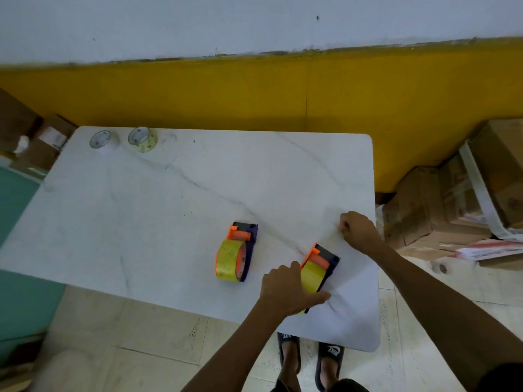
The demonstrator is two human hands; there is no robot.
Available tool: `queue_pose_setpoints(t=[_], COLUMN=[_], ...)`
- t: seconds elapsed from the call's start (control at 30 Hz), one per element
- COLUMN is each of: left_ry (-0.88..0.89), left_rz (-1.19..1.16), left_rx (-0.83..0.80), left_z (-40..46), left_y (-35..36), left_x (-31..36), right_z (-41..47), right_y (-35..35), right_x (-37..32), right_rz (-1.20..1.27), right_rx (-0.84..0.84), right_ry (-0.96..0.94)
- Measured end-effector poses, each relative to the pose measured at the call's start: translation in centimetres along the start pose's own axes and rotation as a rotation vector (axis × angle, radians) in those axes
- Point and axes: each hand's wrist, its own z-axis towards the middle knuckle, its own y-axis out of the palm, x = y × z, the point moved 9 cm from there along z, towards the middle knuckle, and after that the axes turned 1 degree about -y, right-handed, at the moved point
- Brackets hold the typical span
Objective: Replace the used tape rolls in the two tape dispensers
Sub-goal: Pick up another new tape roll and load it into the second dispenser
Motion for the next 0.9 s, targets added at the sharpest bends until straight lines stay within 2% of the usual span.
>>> queue_pose_setpoints(t=[0.3, 0.43, 0.5, 0.6, 0.77, 0.9], left_ry=[-0.009, 0.034, 0.049, 0.047, 0.051, 0.055], left_rz=[-0.102, -0.169, -0.206, -0.244, -0.248, -0.327], left_rx=[-0.040, 0.020, 0.081, 0.161, 0.241, 0.258], left_z=[-0.1, -0.5, -0.6, -0.7, -1.2, -1.8], left_y=[1.0, 0.4, -1.0, -3.9, -8.4, -10.1], left_x=[0.0, -0.5, -0.7, -0.2, 1.1, 1.4], right_z=[0.9, 0.0, 0.0, 0.0, -0.8, -0.8], right_y=[-0.9, -1.0, -1.1, -0.5, 0.6, -0.5], right_x=[1.2, 1.6, 1.6, 1.4, -0.1, -1.2], right_rz=[-0.008, 0.063, 0.107, 0.396, 1.019, 1.147], right_rx=[0.073, 0.098, 0.033, -0.145, -0.229, -0.164], right_ry=[0.061, 0.055, 0.080, 0.205, 0.349, 0.277])
